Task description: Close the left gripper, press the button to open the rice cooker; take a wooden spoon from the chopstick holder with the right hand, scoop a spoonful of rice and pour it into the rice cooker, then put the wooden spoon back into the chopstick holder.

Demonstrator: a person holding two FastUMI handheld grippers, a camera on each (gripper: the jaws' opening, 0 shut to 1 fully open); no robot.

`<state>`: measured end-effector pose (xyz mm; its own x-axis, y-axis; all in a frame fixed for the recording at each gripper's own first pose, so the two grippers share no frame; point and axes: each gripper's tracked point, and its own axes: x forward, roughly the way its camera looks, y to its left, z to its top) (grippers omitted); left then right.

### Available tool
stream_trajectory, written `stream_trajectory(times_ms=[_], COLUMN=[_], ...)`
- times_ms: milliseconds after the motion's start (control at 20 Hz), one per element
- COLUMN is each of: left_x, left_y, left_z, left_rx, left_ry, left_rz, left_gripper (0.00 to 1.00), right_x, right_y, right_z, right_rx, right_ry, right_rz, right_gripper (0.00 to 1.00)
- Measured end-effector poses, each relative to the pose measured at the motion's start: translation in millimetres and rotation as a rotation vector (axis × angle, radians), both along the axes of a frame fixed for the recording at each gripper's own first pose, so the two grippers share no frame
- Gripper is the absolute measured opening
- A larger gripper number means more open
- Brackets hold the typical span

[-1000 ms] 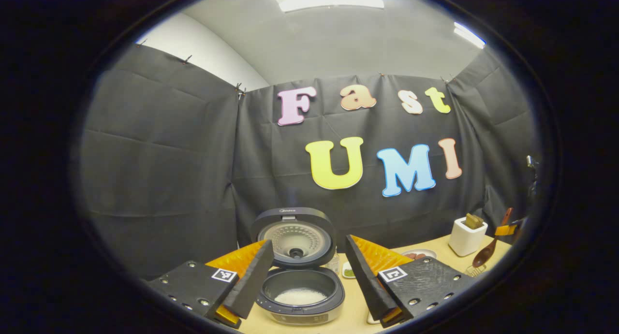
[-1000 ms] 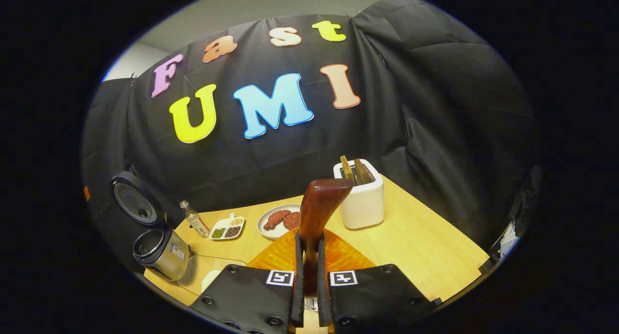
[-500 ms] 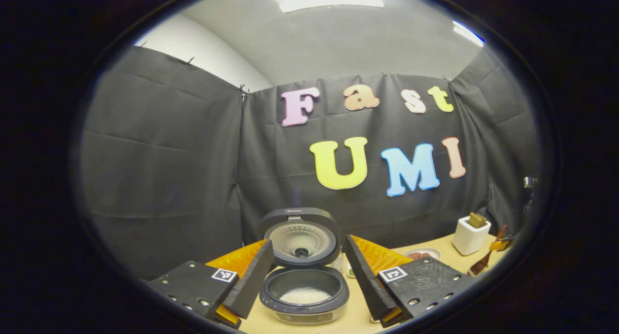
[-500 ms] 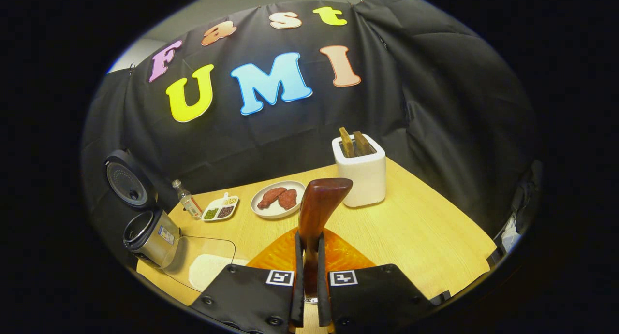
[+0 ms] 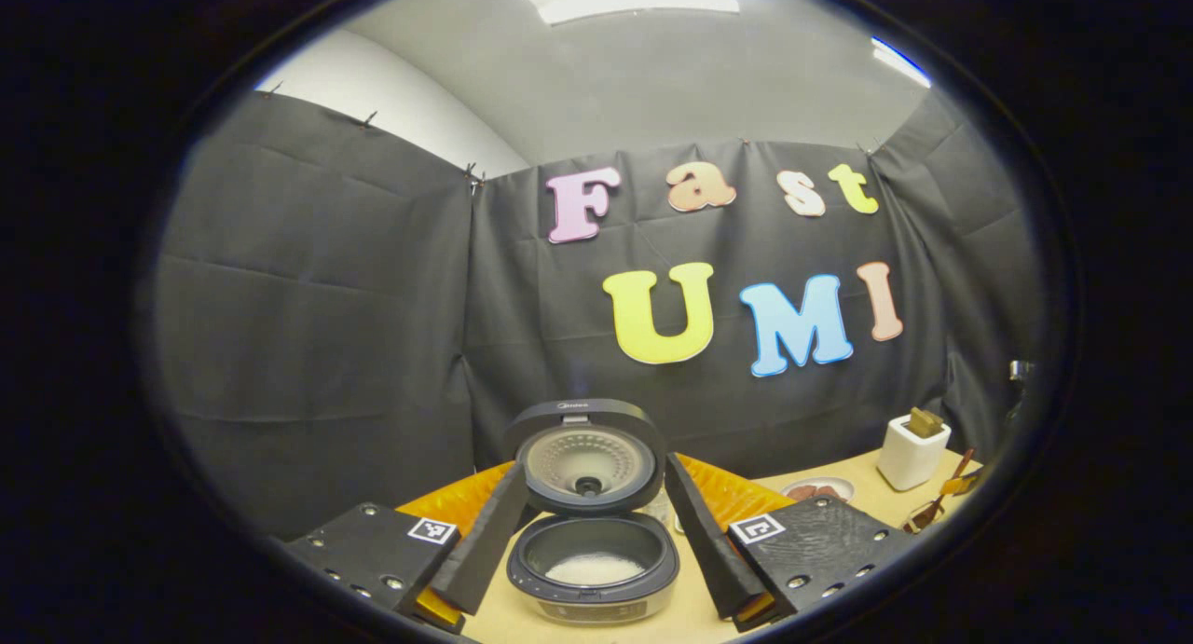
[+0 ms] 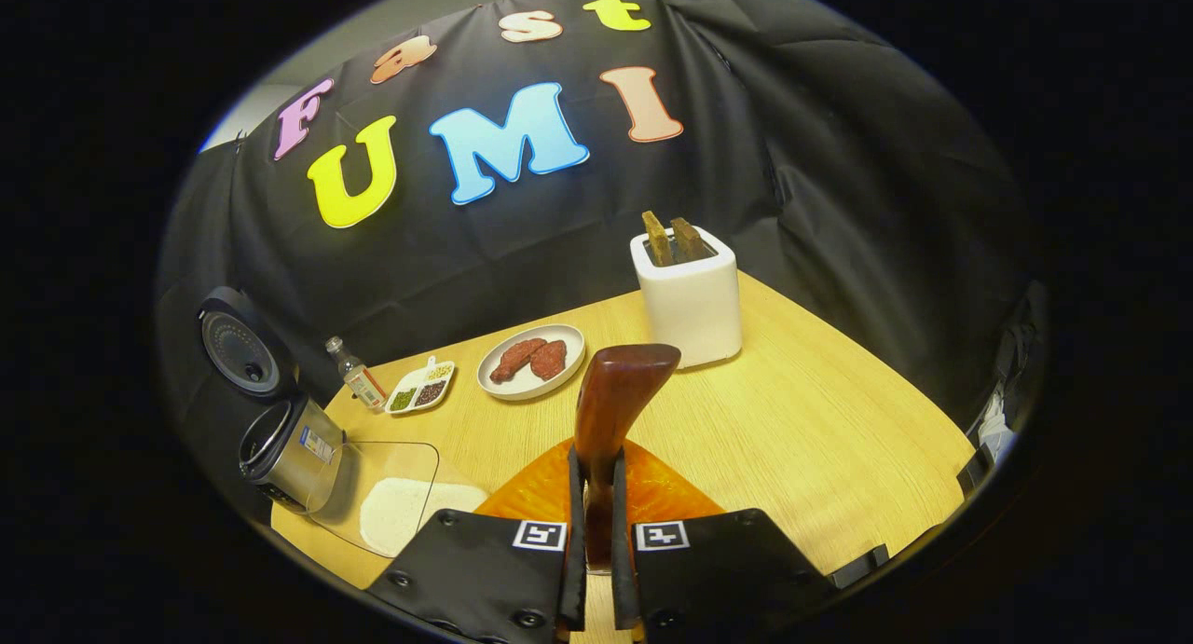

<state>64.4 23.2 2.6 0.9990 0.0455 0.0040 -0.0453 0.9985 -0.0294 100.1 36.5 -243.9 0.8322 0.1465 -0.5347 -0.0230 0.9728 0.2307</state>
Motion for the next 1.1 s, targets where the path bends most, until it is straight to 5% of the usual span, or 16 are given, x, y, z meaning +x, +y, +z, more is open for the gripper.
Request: stream_trajectory(times_ms=[300, 350, 550, 600, 1100], left_x=[9, 11, 24, 28, 81], left_y=[-7, -8, -8, -8, 0], left_z=[-1, 0, 3, 3, 20], left_rx=[-0.013, -0.014, -0.013, -0.012, -0.007], left_ry=[0.0, -0.001, -0.004, -0.001, -0.01], left_rz=[-0.015, -0.017, -0.027, -0.03, -0.057], left_gripper=[0.88, 0.88, 0.88, 0.88, 0.88], right_x=[-6, -5, -6, -7, -21], right_y=[4, 2, -20, -27, -79], right_z=[-1, 1, 19, 27, 134], right_rx=[-0.016, -0.029, -0.142, -0.17, -0.293], right_ry=[0.01, 0.004, -0.047, -0.06, -0.264], right_rz=[0.044, 0.042, 0.023, 0.021, -0.104], right_gripper=[0.2, 0.12, 0.72, 0.98, 0.98])
